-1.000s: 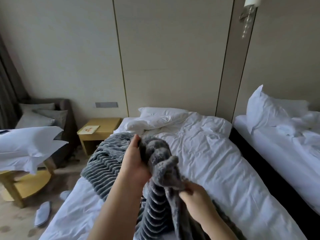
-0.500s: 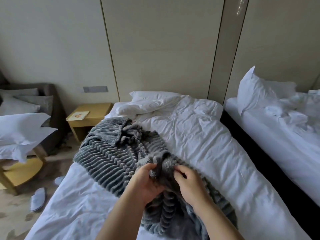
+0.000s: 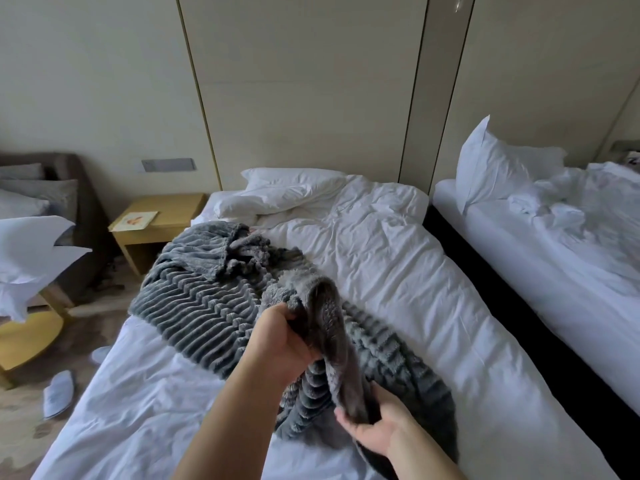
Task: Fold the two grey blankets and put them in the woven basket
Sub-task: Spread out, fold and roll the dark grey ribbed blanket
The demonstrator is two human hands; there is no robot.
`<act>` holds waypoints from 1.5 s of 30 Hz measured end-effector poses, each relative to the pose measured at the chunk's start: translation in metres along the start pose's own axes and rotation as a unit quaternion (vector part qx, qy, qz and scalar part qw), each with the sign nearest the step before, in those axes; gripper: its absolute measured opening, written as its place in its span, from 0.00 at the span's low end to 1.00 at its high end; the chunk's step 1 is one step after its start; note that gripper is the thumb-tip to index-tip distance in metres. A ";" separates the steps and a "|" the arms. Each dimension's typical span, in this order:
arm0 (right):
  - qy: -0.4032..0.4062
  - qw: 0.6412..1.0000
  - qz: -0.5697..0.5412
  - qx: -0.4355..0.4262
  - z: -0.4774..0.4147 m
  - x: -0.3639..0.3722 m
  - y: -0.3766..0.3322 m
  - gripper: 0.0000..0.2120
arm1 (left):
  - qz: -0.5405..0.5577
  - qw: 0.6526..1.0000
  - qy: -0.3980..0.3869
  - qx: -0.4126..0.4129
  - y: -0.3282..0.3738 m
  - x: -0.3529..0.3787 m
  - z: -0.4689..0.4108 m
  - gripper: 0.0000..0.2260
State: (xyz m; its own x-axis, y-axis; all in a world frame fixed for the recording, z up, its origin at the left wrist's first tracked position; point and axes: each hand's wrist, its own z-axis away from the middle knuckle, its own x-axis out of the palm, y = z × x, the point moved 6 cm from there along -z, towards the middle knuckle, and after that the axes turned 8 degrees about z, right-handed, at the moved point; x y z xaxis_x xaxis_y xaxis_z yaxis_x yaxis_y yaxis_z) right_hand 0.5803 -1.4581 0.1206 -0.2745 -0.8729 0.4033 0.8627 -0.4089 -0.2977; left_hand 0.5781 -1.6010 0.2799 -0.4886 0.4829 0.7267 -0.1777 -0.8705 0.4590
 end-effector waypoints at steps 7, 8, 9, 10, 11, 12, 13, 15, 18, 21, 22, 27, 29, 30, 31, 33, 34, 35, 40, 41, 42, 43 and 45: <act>0.070 0.951 -0.081 -0.290 0.070 -0.030 -0.109 0.05 | -0.110 0.980 0.135 0.095 0.034 -0.030 0.013 0.04; 0.066 0.921 -0.087 -0.375 0.096 -0.018 -0.120 0.04 | -0.127 0.976 0.138 0.108 0.037 -0.033 0.014 0.04; 0.027 0.912 -0.063 -0.404 0.117 0.002 -0.126 0.04 | -0.141 0.976 0.123 0.113 0.037 -0.032 0.015 0.06; -0.013 0.898 0.023 -0.438 0.137 0.028 -0.128 0.07 | -0.151 0.979 0.089 0.107 0.035 -0.027 0.015 0.10; -0.051 0.870 0.169 -0.461 0.151 0.054 -0.120 0.09 | -0.163 0.981 0.043 0.090 0.030 -0.018 0.015 0.14; -0.103 0.813 0.321 -0.475 0.164 0.080 -0.103 0.11 | -0.171 0.983 -0.011 0.067 0.022 -0.007 0.016 0.18; -0.145 0.738 0.455 -0.478 0.170 0.099 -0.080 0.12 | -0.172 0.982 -0.055 0.047 0.015 0.003 0.018 0.18; -0.170 0.588 0.627 -0.482 0.170 0.118 -0.037 0.10 | -0.194 0.977 -0.070 0.052 0.005 0.011 0.018 0.12; -0.132 0.656 0.571 -0.475 0.158 0.107 -0.033 0.13 | -0.216 0.962 0.039 0.160 0.014 -0.003 0.012 0.02; -0.162 0.843 0.367 -0.358 0.138 0.083 -0.047 0.10 | -0.214 0.954 0.055 0.203 0.020 -0.007 0.014 0.04; -0.165 0.887 0.290 -0.319 0.129 0.076 -0.050 0.08 | -0.218 0.954 0.037 0.203 0.020 -0.004 0.017 0.04; -0.189 0.967 0.093 -0.146 0.098 0.062 -0.057 0.21 | -0.331 0.927 -0.141 0.101 0.001 0.019 0.030 0.13; -0.129 0.977 0.092 -0.141 0.088 0.051 -0.061 0.17 | -0.370 0.912 -0.160 0.080 -0.005 0.019 0.033 0.13; -0.106 0.980 0.085 -0.143 0.082 0.044 -0.066 0.13 | -0.368 0.915 -0.152 0.071 -0.006 0.018 0.034 0.12; -0.058 0.978 0.109 -0.168 0.083 0.037 -0.073 0.10 | -0.361 0.921 -0.131 0.068 -0.004 0.015 0.032 0.11; 0.063 0.966 0.103 -0.230 0.079 0.011 -0.093 0.07 | -0.380 0.918 -0.053 0.103 0.007 0.004 0.026 0.12; 0.146 0.941 0.125 -0.279 0.083 -0.007 -0.106 0.08 | -0.429 0.893 0.005 0.138 0.017 -0.003 0.024 0.14; 0.248 0.886 0.201 -0.336 0.093 -0.023 -0.122 0.11 | -0.485 0.853 0.071 0.177 0.028 -0.011 0.024 0.15; 0.276 0.775 0.202 -0.532 0.141 -0.011 -0.141 0.13 | -0.452 0.850 0.143 0.229 0.043 -0.022 0.028 0.17; 0.174 0.781 0.233 -0.553 0.144 0.014 -0.129 0.11 | -0.393 0.894 0.095 0.195 0.033 -0.017 0.025 0.16; 0.086 0.759 0.306 -0.568 0.149 0.042 -0.115 0.09 | -0.335 0.930 0.042 0.148 0.021 -0.008 0.025 0.16; 0.014 0.703 0.414 -0.578 0.155 0.069 -0.093 0.10 | -0.291 0.950 -0.003 0.111 0.011 0.000 0.025 0.18; -0.094 0.594 0.561 -0.569 0.161 0.103 -0.052 0.16 | -0.290 0.949 -0.036 0.120 0.004 0.007 0.025 0.17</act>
State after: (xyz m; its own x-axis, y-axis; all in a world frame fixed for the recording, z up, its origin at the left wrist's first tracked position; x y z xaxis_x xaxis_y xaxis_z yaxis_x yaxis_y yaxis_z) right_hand 0.5754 -1.4836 0.3164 0.3450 -0.7653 -0.5434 -0.4173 0.3935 -0.8191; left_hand 0.5950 -1.5985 0.2998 -0.3063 0.8871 0.3454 -0.1941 -0.4134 0.8896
